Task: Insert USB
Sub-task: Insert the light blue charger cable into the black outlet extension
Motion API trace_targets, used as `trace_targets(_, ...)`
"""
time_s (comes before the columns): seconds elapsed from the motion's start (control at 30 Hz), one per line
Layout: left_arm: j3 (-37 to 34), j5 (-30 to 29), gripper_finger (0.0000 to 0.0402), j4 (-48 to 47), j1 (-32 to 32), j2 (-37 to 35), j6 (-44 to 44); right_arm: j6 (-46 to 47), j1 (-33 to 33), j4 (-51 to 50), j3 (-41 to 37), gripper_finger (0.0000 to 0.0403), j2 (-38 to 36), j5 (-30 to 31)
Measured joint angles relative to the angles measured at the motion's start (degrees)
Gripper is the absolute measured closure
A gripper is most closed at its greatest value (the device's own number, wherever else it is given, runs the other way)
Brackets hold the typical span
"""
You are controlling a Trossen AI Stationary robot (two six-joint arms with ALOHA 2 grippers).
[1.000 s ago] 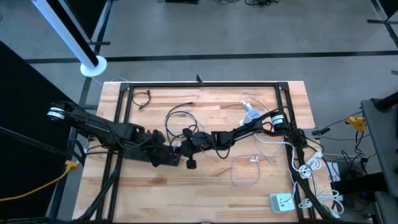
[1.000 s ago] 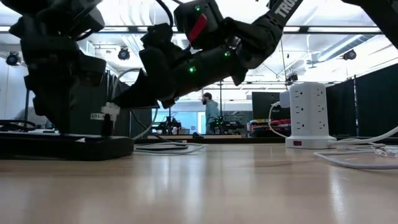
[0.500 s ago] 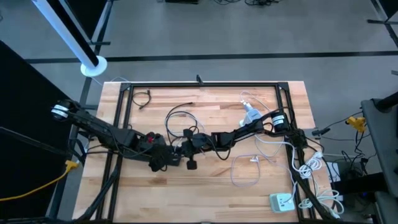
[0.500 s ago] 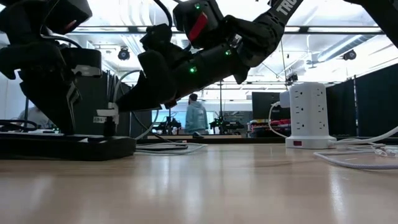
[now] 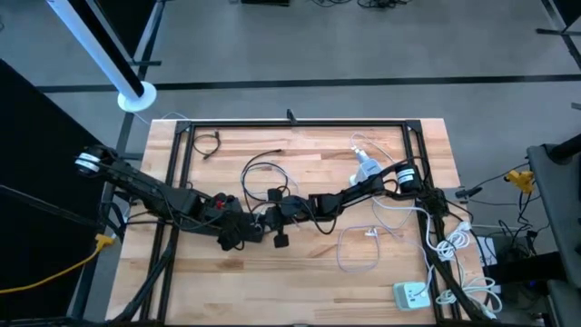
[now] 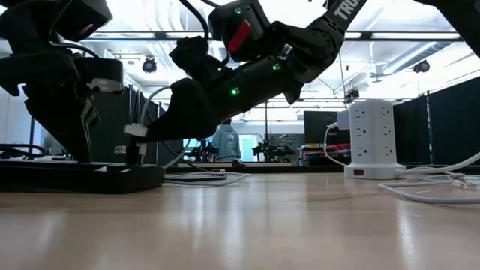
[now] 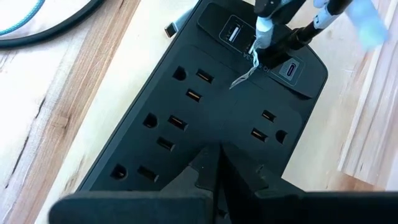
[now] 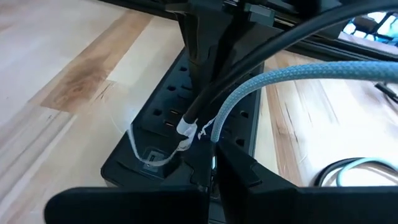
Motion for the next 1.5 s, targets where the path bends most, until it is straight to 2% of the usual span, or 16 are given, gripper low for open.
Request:
trace_targets(0.83, 0.0, 0.4, 0.0398, 0.5, 0.0, 0.0, -1.7, -4.4, 0.0, -2.0, -0.1, 0.0403, -1.0, 1.2)
trace_targets(1.03, -0.1, 0.4, 0.0398, 0.7, 0.0, 0.0, -2.0, -3.2, 0.4, -2.1, -0.1, 0.0403, -1.1, -0.4)
trace_targets(1.5, -0.1, 1.0, 0.0398, 1.3, 0.0, 0.0, -2.9, -1.7, 1.9, -2.6, -0.2, 0.0403, -0.7, 0.3)
